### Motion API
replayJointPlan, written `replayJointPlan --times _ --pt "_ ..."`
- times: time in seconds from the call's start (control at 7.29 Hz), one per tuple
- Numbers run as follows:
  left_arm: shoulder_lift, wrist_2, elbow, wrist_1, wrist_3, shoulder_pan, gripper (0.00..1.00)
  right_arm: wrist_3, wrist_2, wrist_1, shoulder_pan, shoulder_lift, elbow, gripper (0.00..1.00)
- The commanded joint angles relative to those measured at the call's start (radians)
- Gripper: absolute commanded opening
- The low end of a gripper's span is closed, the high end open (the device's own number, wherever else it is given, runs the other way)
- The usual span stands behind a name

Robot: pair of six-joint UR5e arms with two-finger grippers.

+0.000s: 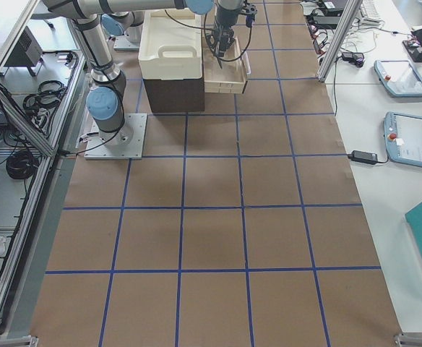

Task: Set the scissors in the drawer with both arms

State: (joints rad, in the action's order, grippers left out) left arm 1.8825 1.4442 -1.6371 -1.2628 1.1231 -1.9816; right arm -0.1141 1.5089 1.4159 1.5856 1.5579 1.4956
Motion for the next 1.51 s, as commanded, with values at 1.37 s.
replayJointPlan --times 1.37 --pt "-0.305 0.155 0.092 -0.217 0.029 0.334 1.00 -0.004 -0.003 0.002 0.000 -0.002 0.000 1.00"
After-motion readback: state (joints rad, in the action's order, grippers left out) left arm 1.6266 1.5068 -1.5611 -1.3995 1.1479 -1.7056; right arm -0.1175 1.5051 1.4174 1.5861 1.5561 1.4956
